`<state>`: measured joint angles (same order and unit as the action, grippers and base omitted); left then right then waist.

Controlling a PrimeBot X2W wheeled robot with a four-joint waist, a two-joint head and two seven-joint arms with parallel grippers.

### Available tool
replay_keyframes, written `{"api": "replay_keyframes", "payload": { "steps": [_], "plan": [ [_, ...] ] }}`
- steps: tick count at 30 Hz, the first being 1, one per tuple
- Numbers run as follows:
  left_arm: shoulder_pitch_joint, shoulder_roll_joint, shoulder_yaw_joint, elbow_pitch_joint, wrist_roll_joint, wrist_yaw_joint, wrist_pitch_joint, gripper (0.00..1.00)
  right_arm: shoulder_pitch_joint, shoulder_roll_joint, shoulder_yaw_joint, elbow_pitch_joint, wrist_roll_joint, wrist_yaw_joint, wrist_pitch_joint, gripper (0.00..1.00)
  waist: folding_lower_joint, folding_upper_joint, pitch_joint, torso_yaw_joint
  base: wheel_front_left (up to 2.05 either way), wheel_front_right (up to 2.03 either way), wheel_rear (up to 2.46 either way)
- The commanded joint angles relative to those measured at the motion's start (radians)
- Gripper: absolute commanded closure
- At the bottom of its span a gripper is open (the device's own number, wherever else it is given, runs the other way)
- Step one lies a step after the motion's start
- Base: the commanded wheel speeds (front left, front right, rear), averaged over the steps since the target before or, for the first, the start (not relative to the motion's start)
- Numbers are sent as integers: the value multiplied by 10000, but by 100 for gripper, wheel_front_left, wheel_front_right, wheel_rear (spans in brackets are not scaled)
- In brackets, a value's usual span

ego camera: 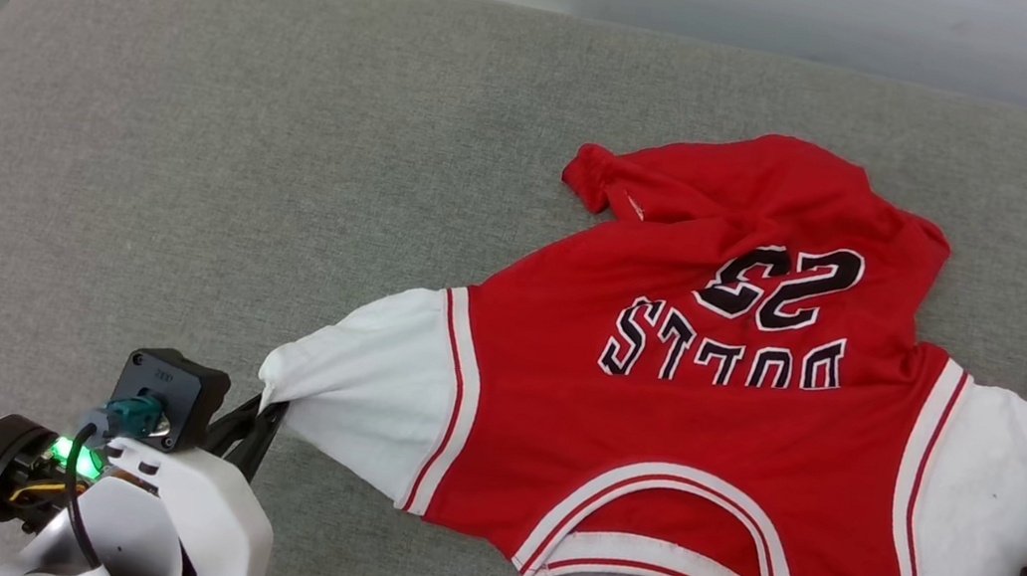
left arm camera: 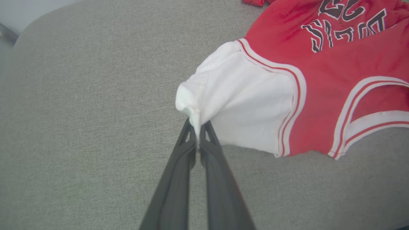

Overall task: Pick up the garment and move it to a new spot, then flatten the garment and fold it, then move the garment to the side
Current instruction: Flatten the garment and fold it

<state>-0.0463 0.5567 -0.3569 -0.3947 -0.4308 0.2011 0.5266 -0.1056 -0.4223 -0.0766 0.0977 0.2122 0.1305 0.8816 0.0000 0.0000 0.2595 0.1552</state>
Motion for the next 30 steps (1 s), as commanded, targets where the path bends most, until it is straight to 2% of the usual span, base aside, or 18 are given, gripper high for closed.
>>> {"api": "replay_keyframes", "payload": {
  "steps": [1, 5, 6, 7, 8, 12, 16, 20, 30],
  "plan": [
    [-162, -2, -25, -41, 39, -43, -15, 100, 140, 160, 308, 308, 97, 9, 110, 0, 0, 0, 80, 66, 0, 0, 0],
    [-271, -7, -56, -50, 53, -40, -5, 100, 449, 286, 1083, 1040, 436, 63, 167, 0, 0, 0, 201, 131, 0, 0, 0],
    [-280, -4, -63, -44, 49, -40, -1, 100, 481, 262, 1272, 1157, 438, 65, 113, 48, 0, 0, 210, 131, 0, 0, 0],
    [-293, 3, -66, -29, 46, -40, 8, 100, 502, 196, 1458, 1223, 391, 65, 28, 88, 0, 0, 208, 128, 0, 0, 0],
    [-299, 8, -62, -9, 35, -38, 17, 100, 509, 123, 1595, 1293, 386, 65, -93, 100, 0, 0, 198, 118, 0, 0, 0],
    [-221, 54, -9, 70, -19, 8, -5, 100, 324, -132, 1629, 1350, 668, 49, -514, 100, 0, 0, -16, -12, 0, 0, 0],
    [-204, 77, -13, -7, -186, -177, -142, 100, 84, -399, 1481, 1033, 769, 14, -816, 100, 0, 0, -296, -146, 0, 0, 0],
    [-161, 295, 294, -172, -337, -309, -371, 100, -343, -873, 1060, 22, 1057, -1, -1105, 100, 0, 0, -881, -418, 0, 0, 0],
    [-494, 837, 1145, -882, -569, -344, -658, 100, -924, -1527, 532, -2023, 1840, 0, -790, 100, 0, 0, -1748, -864, 0, 0, 0]
  ]
}}
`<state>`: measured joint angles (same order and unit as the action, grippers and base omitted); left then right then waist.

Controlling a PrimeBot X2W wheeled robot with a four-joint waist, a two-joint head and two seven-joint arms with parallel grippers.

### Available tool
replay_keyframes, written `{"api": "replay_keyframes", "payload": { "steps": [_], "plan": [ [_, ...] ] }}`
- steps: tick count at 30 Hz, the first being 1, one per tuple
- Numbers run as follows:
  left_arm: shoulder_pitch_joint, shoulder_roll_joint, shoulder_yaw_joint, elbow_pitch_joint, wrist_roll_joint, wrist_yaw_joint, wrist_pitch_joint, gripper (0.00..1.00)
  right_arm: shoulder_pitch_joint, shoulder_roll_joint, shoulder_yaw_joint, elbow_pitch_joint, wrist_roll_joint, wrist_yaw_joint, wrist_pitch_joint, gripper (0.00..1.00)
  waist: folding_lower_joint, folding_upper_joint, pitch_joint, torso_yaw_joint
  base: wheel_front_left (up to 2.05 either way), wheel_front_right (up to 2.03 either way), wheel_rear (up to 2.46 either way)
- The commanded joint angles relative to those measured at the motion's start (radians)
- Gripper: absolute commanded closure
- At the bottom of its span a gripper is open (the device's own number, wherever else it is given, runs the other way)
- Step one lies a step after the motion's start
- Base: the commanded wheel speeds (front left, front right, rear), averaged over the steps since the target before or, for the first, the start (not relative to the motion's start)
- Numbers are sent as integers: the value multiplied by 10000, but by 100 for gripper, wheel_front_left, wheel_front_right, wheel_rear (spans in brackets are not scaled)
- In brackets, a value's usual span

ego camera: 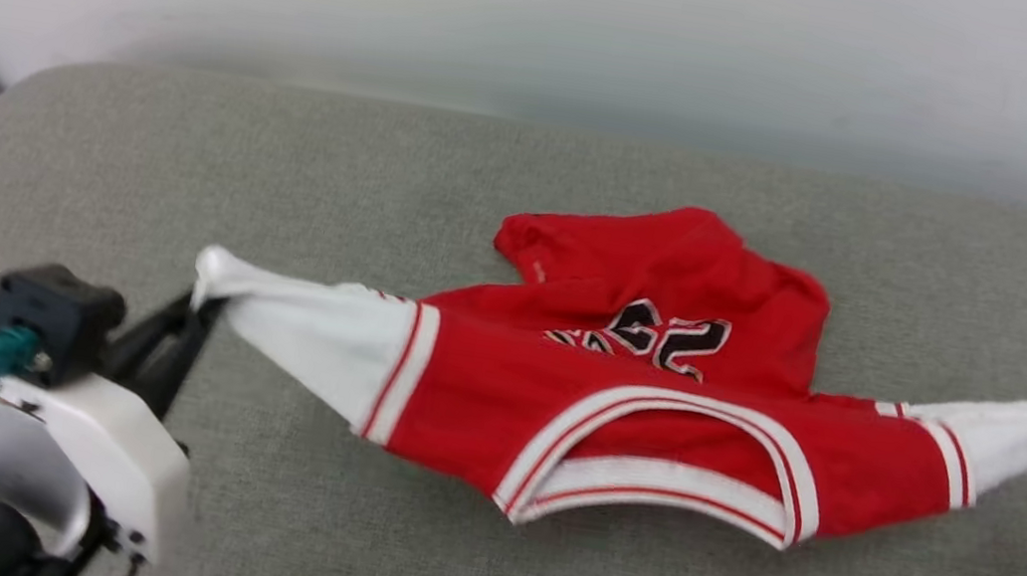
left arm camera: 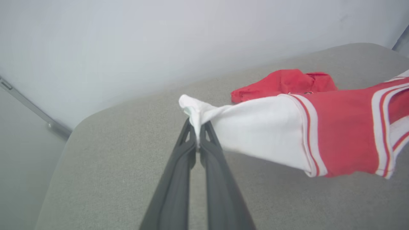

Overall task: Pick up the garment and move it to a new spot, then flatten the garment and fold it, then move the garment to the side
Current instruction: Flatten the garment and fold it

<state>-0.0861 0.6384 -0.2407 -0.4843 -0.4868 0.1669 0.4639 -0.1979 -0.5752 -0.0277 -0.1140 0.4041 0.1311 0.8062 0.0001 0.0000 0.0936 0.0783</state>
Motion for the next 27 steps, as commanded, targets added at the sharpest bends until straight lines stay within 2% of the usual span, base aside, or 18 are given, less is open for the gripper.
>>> {"api": "replay_keyframes", "payload": {
  "steps": [1, 3, 8, 11, 18, 27],
  "plan": [
    [-153, 114, 113, -62, -1, -36, -35, 100, -127, -48, -72, -72, 34, -7, 34, 100, -1, 0, -169, -141, 0, 0, 0],
    [-359, 298, 379, -209, 33, -72, -88, 100, -373, -326, -111, -405, 48, -7, 80, 100, -1, 0, -305, -230, 0, 0, 0],
    [-1100, 665, 1062, -374, 198, -23, -374, 100, -1150, -356, -340, -977, 346, -7, -100, 100, -1, 0, -557, -423, 0, 0, 0],
    [-1587, 877, 1302, -321, 290, -141, -515, 100, -1642, -443, -397, -1137, 396, -7, -243, 100, -1, 0, -695, -547, 0, 0, 0],
    [-2820, 1006, 1713, -353, 361, -219, -925, 100, -2891, -772, -483, -1332, 344, -7, -614, 100, -1, 0, -791, -686, 0, 0, 0],
    [-5091, 1242, 1837, 367, 277, -618, -1241, 100, -5414, -870, -227, -687, 355, -9, -1052, 100, -1, 0, 220, -944, 0, 0, 0]
  ]
}}
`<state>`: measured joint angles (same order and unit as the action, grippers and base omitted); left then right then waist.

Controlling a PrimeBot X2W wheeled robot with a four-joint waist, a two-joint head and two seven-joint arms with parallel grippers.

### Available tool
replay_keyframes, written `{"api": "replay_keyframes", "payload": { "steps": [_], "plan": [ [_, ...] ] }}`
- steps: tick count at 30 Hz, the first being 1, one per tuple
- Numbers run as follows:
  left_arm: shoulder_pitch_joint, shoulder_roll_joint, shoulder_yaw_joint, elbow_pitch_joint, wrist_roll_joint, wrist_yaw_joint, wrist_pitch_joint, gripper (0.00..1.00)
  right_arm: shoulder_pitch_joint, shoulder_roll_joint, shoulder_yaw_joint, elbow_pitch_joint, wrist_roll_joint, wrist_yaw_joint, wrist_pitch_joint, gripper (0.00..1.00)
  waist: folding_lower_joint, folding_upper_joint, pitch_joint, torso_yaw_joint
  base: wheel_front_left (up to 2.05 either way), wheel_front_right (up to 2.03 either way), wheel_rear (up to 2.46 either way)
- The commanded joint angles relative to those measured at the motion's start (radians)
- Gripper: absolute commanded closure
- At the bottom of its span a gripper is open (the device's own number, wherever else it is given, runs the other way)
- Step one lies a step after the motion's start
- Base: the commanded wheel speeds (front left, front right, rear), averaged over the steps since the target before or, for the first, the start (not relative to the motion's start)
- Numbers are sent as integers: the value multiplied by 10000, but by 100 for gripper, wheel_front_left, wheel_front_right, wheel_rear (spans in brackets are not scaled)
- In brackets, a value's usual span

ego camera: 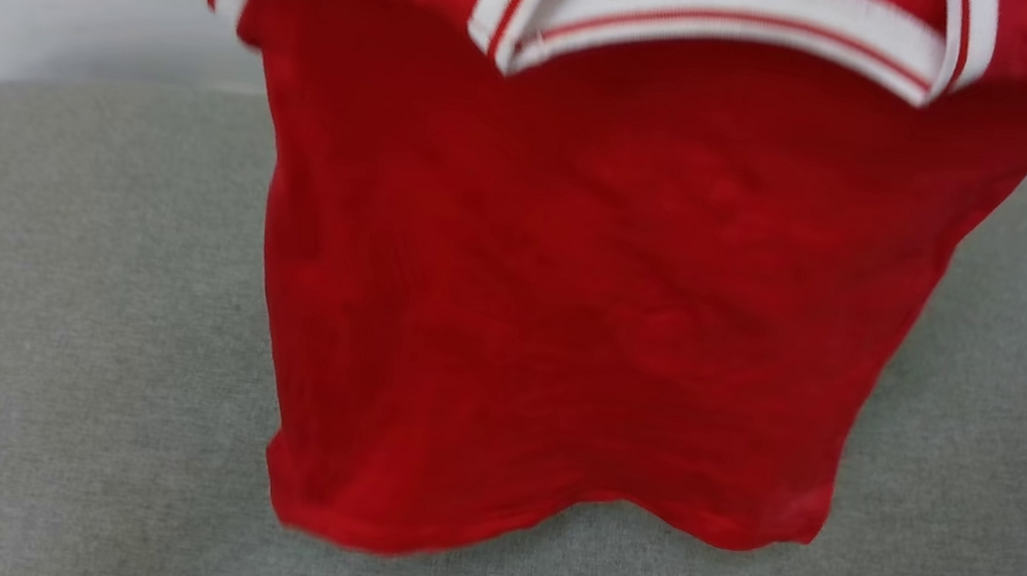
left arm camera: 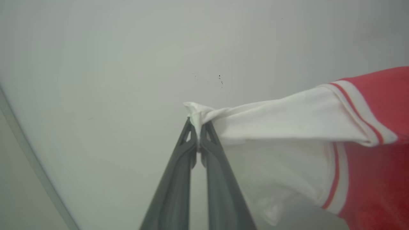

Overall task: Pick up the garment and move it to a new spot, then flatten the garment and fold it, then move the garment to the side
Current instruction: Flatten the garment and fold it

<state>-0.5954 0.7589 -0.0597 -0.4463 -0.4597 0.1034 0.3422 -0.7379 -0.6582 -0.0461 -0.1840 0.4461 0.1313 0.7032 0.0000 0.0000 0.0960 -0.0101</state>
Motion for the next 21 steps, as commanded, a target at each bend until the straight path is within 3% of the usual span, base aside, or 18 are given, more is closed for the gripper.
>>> {"api": "replay_keyframes", "payload": {
  "steps": [1, 10, 21],
  "plan": [
    [-247, 29, 7, 133, -29, -47, -29, 100, -285, -51, 33, 126, -90, -10, -79, 100, 0, 0, 356, -82, 0, 0, 0],
    [-3321, 1, -451, 2012, 15, -851, -457, 100, -3193, 2, 717, 1464, -624, -10, -619, 100, 0, 0, 2274, -144, 0, 0, 0],
    [-8497, -988, -1677, 5568, 868, -1683, -1493, 100, -7354, 319, 1255, 4025, -1888, -10, -1844, 100, 0, 0, 4669, 268, 0, 0, 0]
  ]
}}
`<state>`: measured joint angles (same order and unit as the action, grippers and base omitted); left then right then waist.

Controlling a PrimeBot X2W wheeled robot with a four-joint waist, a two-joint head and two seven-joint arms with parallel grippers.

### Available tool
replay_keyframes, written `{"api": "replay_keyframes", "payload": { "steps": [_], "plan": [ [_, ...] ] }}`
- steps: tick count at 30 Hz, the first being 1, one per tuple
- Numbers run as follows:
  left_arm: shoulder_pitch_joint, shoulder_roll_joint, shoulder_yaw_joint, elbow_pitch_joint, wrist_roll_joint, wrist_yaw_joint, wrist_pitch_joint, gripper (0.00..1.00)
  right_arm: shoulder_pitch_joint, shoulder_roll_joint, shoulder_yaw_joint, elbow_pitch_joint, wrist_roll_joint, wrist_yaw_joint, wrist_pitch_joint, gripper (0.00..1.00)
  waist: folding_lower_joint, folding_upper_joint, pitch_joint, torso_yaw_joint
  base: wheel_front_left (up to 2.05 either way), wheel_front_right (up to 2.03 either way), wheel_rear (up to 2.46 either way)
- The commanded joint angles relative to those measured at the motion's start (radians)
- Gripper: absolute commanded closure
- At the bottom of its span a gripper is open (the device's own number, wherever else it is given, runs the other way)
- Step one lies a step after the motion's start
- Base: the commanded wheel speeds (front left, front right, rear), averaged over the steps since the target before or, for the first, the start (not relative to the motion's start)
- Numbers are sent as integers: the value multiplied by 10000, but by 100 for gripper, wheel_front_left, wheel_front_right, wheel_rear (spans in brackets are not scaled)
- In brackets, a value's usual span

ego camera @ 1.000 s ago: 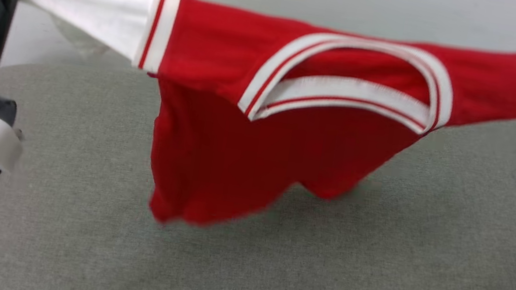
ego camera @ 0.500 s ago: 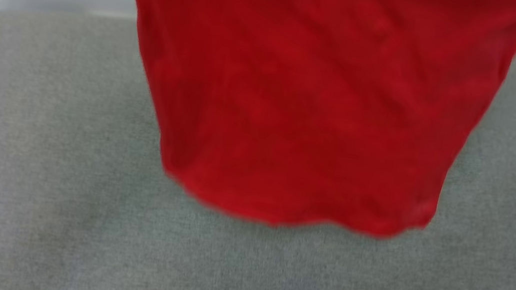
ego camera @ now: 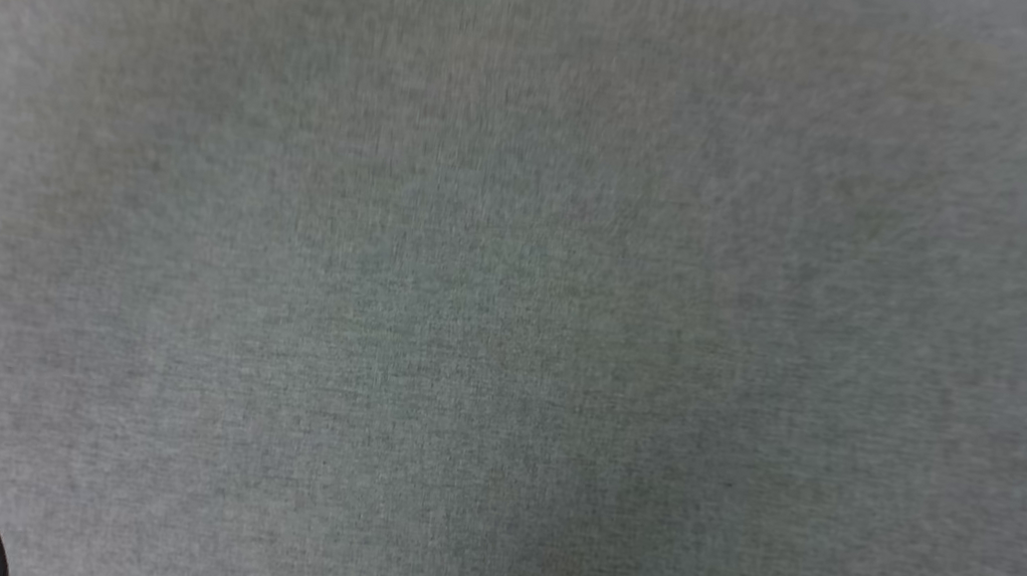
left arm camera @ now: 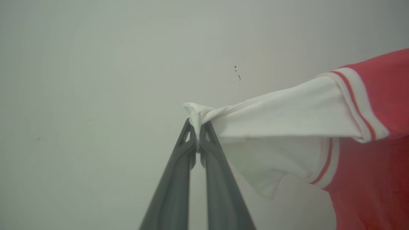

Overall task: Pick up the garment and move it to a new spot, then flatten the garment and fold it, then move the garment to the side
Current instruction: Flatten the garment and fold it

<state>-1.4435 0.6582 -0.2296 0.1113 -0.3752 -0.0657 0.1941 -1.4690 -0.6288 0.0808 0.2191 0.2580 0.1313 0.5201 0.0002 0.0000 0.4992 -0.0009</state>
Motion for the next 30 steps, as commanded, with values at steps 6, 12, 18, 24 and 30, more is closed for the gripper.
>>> {"api": "replay_keyframes", "payload": {
  "steps": [6, 12, 18, 24, 30],
  "plan": [
    [-2270, -498, -497, 2181, 501, -249, -870, 100, -1935, 535, 206, 1595, -634, -14, -785, 100, -2, 0, 1619, 310, 0, 0, 0],
    [-3159, -1052, -824, 3901, 784, -191, -1972, 100, -2857, 1199, 236, 3045, -1419, -12, -1996, 100, -2, 0, 2016, 433, 0, 0, 0],
    [-2551, -1486, -1042, 4813, 780, -59, -2925, 100, -2494, 1854, -252, 4204, -1693, -12, -3056, 100, -2, 0, 1947, 576, 0, 0, 0],
    [-1259, -1648, -1426, 5195, 735, -202, -3471, 100, -1290, 2157, -389, 4862, -1706, -11, -3682, 100, -2, 0, 1474, 650, 0, 0, 0],
    [637, -1897, -1938, 5337, 768, -96, -3881, 100, 549, 2160, -99, 5226, -1404, -11, -3840, 100, -2, 0, 651, 636, 0, 0, 0]
  ]
}}
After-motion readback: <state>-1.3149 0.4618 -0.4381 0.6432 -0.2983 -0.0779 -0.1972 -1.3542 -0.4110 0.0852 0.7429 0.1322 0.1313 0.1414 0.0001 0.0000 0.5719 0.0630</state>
